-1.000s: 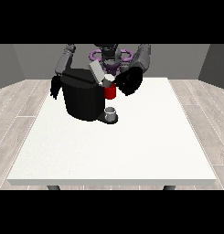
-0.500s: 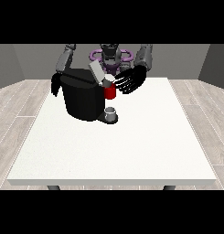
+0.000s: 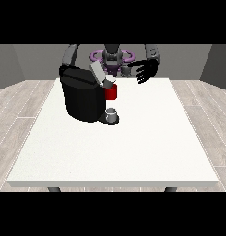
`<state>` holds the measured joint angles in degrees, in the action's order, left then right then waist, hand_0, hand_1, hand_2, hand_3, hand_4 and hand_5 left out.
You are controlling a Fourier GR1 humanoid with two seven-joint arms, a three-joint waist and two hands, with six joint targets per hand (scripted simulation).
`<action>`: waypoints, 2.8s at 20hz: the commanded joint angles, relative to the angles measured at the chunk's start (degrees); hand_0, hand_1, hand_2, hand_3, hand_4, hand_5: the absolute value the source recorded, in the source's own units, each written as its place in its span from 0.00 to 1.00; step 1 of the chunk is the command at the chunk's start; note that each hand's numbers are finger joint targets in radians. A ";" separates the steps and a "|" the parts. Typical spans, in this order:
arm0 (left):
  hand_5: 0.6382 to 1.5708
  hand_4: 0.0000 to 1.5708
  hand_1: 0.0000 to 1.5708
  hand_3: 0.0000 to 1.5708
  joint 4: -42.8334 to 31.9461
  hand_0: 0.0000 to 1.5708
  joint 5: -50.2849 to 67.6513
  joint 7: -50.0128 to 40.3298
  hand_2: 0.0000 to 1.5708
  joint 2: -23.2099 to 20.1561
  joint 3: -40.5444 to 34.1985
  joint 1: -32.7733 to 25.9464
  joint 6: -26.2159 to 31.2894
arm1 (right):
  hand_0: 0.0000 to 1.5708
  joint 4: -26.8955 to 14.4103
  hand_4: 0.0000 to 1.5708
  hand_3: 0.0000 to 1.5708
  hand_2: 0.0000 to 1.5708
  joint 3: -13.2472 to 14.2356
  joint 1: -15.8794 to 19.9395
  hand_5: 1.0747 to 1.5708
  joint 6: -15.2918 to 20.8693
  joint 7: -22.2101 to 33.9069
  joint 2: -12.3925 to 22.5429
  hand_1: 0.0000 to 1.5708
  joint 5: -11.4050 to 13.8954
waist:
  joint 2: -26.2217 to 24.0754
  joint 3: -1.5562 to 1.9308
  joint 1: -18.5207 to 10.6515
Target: Insert the coffee pod into the coffee machine and close the lid
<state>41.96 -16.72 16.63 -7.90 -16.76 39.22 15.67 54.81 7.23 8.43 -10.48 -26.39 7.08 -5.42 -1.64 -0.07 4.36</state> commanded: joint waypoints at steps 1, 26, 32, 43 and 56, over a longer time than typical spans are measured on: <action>1.00 0.15 0.00 0.00 -1.09 0.00 2.77 6.23 0.00 3.14 -0.99 -11.73 1.87 | 0.00 4.30 0.06 0.00 0.00 -4.59 -6.29 1.00 -0.09 0.87 -3.51 0.00 1.99 | -8.53 -0.07 -0.74; 1.00 0.14 0.00 0.00 10.96 0.00 7.90 11.59 0.00 3.34 2.74 -27.16 7.40 | 0.00 34.00 0.18 0.00 0.00 -21.28 3.71 1.00 22.07 20.76 -7.06 0.00 12.20 | -3.56 0.07 -7.58; 1.00 0.12 0.00 0.00 20.06 0.00 10.02 6.98 0.00 3.72 6.21 -32.67 11.01 | 0.00 29.48 0.13 0.00 0.00 -17.60 5.97 1.00 23.01 20.66 -7.06 0.00 18.48 | -3.74 0.08 -11.18; 1.00 0.24 0.00 0.00 25.64 0.00 11.34 9.77 0.00 2.75 6.47 -33.76 8.44 | 0.00 19.79 0.25 0.00 0.00 -6.46 18.47 1.00 20.44 20.16 -3.54 0.00 13.81 | 3.15 0.07 -10.78; 1.00 0.23 0.00 0.00 27.60 0.00 13.13 10.02 0.00 1.20 7.58 -35.33 9.68 | 0.00 7.02 0.28 0.00 0.00 -1.11 26.57 1.00 20.48 14.88 -1.30 0.00 12.17 | 5.59 0.07 -12.34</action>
<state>69.42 -3.46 26.12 -6.01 -9.64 5.17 25.17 65.06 4.69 33.02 10.67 -11.21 5.02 7.67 4.02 -0.18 -7.93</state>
